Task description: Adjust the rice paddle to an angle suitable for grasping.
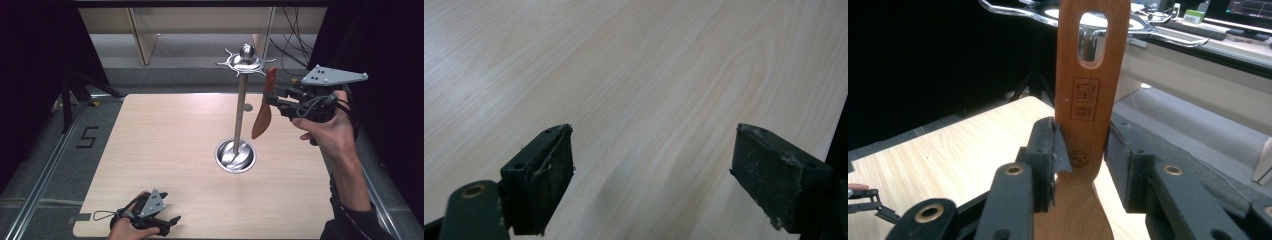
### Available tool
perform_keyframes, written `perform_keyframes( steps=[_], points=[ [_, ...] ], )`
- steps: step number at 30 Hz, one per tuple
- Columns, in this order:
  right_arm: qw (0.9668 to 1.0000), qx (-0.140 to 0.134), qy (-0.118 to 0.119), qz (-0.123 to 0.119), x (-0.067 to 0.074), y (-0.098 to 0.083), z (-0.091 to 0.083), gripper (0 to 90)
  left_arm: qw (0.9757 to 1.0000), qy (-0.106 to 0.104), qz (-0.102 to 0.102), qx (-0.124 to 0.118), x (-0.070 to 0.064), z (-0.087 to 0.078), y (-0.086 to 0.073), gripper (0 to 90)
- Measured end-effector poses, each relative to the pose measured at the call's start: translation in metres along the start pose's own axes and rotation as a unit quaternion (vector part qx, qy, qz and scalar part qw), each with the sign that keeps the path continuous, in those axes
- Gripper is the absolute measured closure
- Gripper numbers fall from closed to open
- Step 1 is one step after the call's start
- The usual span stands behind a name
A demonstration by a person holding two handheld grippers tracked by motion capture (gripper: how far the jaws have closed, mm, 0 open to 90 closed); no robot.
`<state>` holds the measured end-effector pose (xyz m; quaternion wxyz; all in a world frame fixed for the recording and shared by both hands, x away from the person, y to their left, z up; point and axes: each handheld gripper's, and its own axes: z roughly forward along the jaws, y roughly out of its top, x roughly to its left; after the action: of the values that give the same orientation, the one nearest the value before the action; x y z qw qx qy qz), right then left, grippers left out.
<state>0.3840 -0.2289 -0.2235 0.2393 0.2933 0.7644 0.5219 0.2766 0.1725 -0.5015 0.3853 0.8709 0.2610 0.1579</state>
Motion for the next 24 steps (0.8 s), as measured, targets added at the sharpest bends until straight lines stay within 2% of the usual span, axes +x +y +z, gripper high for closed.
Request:
perform_keyframes(
  steps=[2,7,8,10,12,14,22,23,24],
  points=[
    [1.0,0.005,-0.003,-0.001,-0.001,0.002,0.003,66.4,1.0,-0.004,0.002,0.002,0.001,0.0,0.0,16.2],
    [1.0,0.008,0.001,0.001,-0.001,0.003,0.011,66.4,1.0,0.003,0.005,0.004,0.001,0.001,0.0,16.2],
    [1.0,0.009,0.004,0.002,-0.001,0.003,0.012,66.4,1.0,-0.008,0.0,0.002,0.001,0.001,0.0,16.2],
    [0.9999,0.011,0.007,0.011,-0.001,0.004,0.014,66.3,1.0,-0.003,0.003,0.004,0.001,0.0,0.0,16.1],
    [0.9998,0.01,0.013,0.015,0.0,0.004,0.016,66.4,1.0,-0.008,0.0,0.002,0.0,0.0,0.0,16.2],
    [0.9999,0.014,0.003,0.007,-0.001,0.005,0.017,66.4,1.0,-0.007,0.003,0.003,0.001,0.0,0.0,16.2],
    [0.9997,0.021,0.005,0.011,-0.004,0.004,0.026,66.4,1.0,-0.007,0.002,0.003,0.001,0.0,0.0,16.2],
    [0.9997,0.019,0.006,0.01,-0.004,0.003,0.026,66.4,0.9999,-0.005,0.007,0.007,0.001,-0.001,0.0,16.2],
    [0.9998,0.014,0.005,0.01,-0.004,0.002,0.028,66.3,1.0,-0.006,0.003,0.004,0.001,0.0,0.0,16.2]
  ],
)
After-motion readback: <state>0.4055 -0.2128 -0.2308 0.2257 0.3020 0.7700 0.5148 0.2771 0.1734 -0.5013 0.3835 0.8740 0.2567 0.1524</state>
